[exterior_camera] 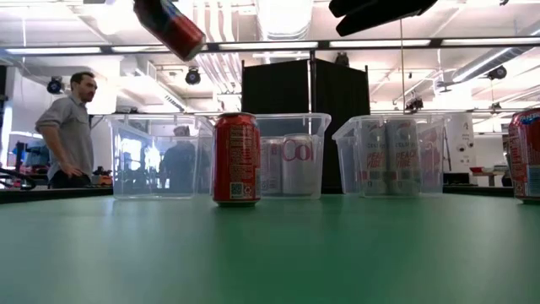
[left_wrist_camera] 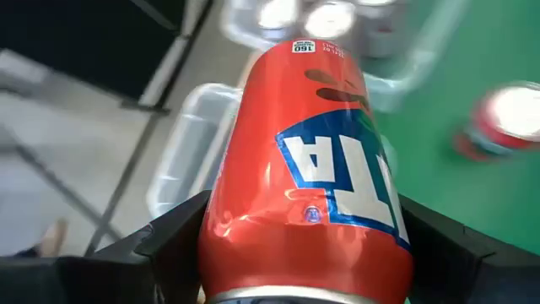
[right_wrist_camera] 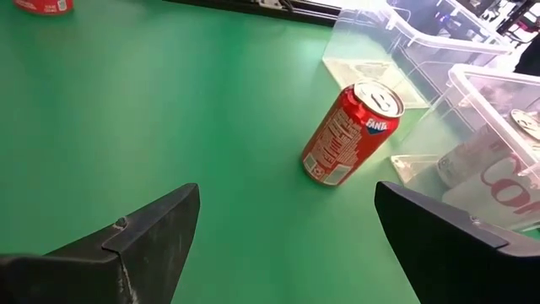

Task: Sort soda cans
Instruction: Put the top left orange soda can into the left transparent bin

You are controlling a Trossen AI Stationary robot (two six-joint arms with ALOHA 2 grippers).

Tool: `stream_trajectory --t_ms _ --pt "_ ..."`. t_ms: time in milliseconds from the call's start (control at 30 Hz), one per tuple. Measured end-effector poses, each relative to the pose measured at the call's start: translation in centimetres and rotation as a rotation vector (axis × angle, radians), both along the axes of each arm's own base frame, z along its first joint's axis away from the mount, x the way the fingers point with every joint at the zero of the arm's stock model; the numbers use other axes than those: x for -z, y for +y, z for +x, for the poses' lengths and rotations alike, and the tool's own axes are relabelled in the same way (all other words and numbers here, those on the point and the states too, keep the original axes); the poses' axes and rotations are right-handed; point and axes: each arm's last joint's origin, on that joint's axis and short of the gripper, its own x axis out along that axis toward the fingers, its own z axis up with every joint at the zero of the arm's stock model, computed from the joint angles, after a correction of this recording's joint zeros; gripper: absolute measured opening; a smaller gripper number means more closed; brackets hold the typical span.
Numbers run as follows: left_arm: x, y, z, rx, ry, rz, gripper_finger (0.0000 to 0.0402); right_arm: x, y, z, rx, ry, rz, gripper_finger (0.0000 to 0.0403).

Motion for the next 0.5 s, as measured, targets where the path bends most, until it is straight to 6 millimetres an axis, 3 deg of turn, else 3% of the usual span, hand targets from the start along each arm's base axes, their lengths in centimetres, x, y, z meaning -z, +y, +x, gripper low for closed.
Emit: stream_trajectory --t_ms 200,500 --pt "-0.7 6.8 0.9 -0.130 0.078 0.063 0.0285 0.0 0.0 0.0 -0.001 0.001 -0.001 0.0352" --pt "4.2 16.3 2.3 -0.192 0.357 -0.123 0.0285 0.0 -0.3 0.2 -0.036 0.035 -0.045 0.0352"
